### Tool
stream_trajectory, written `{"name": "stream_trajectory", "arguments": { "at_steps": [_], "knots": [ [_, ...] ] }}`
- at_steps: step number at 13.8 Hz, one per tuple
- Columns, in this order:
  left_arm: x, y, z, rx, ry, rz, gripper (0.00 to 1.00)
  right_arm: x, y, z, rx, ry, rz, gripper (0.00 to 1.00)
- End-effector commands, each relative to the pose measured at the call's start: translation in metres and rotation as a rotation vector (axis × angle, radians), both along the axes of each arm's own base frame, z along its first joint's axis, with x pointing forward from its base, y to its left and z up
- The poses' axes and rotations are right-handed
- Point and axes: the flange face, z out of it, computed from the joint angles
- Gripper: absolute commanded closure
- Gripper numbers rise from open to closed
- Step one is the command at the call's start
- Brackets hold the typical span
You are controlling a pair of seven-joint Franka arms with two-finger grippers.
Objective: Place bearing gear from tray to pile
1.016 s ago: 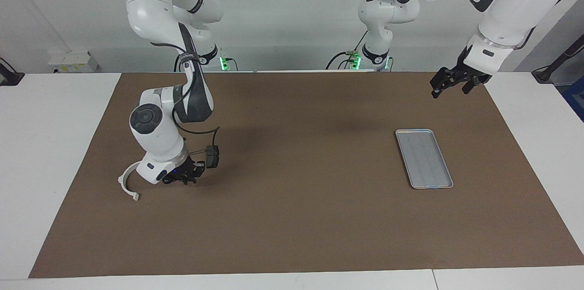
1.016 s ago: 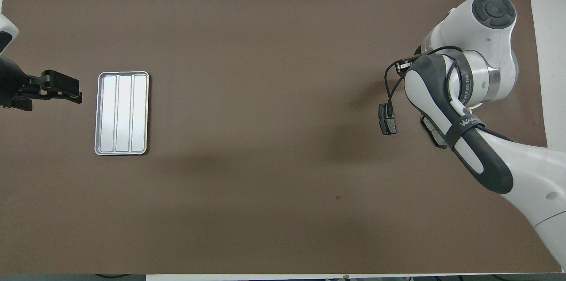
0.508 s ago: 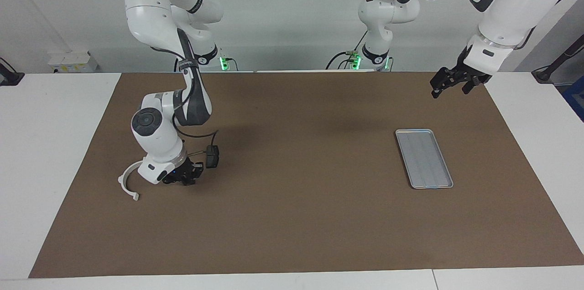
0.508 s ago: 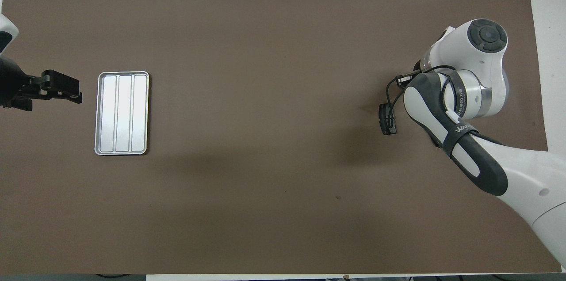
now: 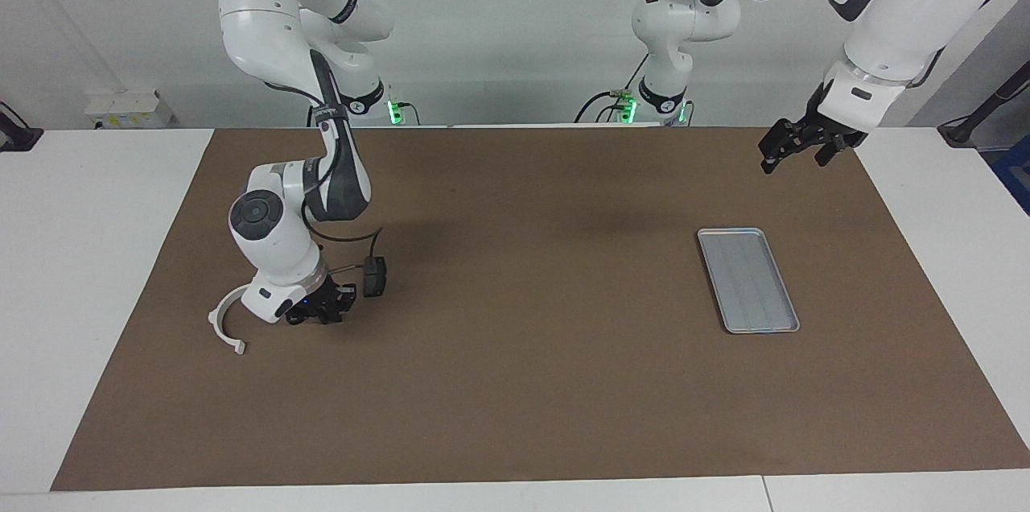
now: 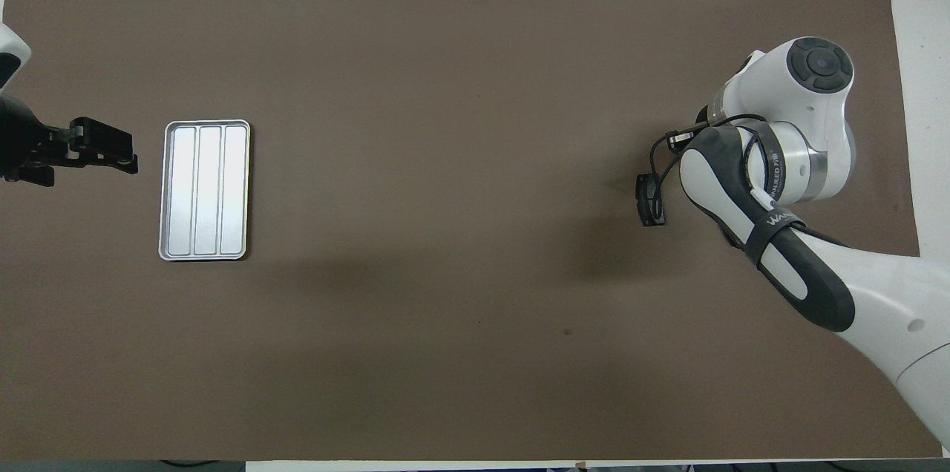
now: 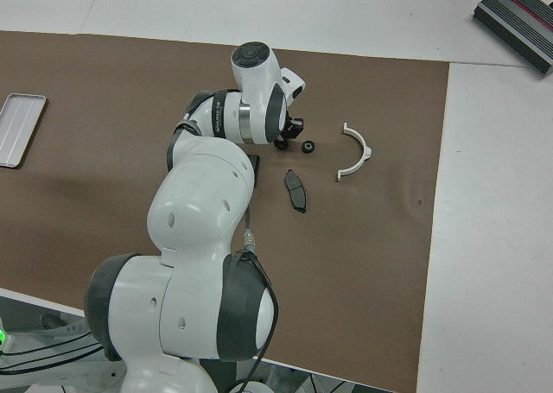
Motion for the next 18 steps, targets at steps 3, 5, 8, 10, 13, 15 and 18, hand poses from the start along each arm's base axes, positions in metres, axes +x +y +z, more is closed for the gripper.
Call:
{"name": "stream_trajectory", "arguments": {
  "at_steps": [3,5,8,10,13,15,18],
  "knots": [
    [-0.006,0.001,0.003,-0.002,-0.003,-0.003,0.00,0.013,0.016,0.055,0.006,0.002,-0.066,0.00],
    [-0.006,0.001,0.003,-0.002,-0.003,-0.003,0.00,0.028,0.020,0.101,0.002,-0.029,-0.076,0.00],
    [-0.006,0.001,0.003,-0.002,-0.003,-0.003,0.00,0.043,-0.010,0.183,-0.077,-0.143,-0.003,0.00],
    [-0.006,0.001,0.003,-0.002,-0.003,-0.003,0.00,0.036,-0.053,0.227,-0.096,-0.217,-0.054,0.00],
    [-0.006,0.001,0.003,-0.002,-0.003,-0.003,0.00,0.009,-0.060,0.280,-0.097,-0.290,-0.116,0.00],
    [-0.006,0.001,0.003,-0.002,-0.003,-0.003,0.00,-0.017,-0.064,0.307,-0.073,-0.242,-0.301,0.00],
    [-0.006,0.001,0.003,-0.002,-0.003,-0.003,0.00,-0.069,-0.070,0.340,-0.055,-0.068,-0.378,0.00]
  ]
}}
